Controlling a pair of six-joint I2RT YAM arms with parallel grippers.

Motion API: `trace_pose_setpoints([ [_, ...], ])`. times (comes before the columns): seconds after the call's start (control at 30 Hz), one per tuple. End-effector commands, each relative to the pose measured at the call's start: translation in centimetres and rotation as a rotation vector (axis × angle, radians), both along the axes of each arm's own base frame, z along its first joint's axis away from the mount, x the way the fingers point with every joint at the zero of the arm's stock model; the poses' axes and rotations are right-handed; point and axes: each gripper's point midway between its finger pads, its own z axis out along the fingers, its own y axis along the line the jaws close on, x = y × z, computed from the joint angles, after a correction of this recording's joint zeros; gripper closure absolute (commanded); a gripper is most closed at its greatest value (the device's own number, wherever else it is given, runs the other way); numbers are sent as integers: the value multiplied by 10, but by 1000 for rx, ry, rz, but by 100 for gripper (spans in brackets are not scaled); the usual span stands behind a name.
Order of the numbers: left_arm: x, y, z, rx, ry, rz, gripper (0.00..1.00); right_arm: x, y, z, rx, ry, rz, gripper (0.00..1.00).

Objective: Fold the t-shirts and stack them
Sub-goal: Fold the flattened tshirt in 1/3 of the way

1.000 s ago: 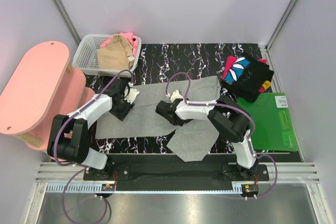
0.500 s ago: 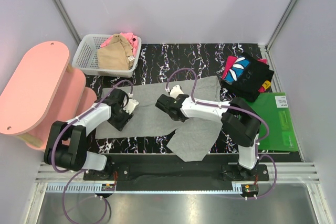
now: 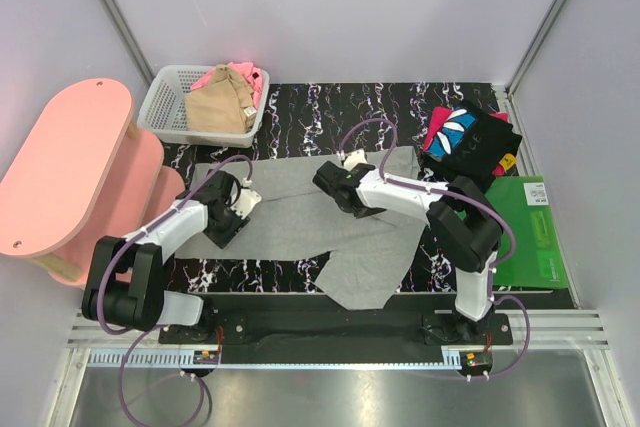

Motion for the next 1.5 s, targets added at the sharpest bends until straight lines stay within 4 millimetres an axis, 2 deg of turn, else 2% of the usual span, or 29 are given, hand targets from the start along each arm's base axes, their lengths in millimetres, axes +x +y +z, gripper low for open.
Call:
trace_pose_setpoints([
  [0.0,-17,17,-16,69,55,-10,55,1,8,-3,1,1,12,58],
  [0.2,-17,15,-15,57,53,-7,55,-1,11,-13,8,22,22,58],
  [0.87,-17,11,-15,36,57,-11,55,-11,4,-36,-52,52,28,59],
  [1.47,-20,10,-17,29,72,-18,55,8,-4,-29,-126,5,19,60],
])
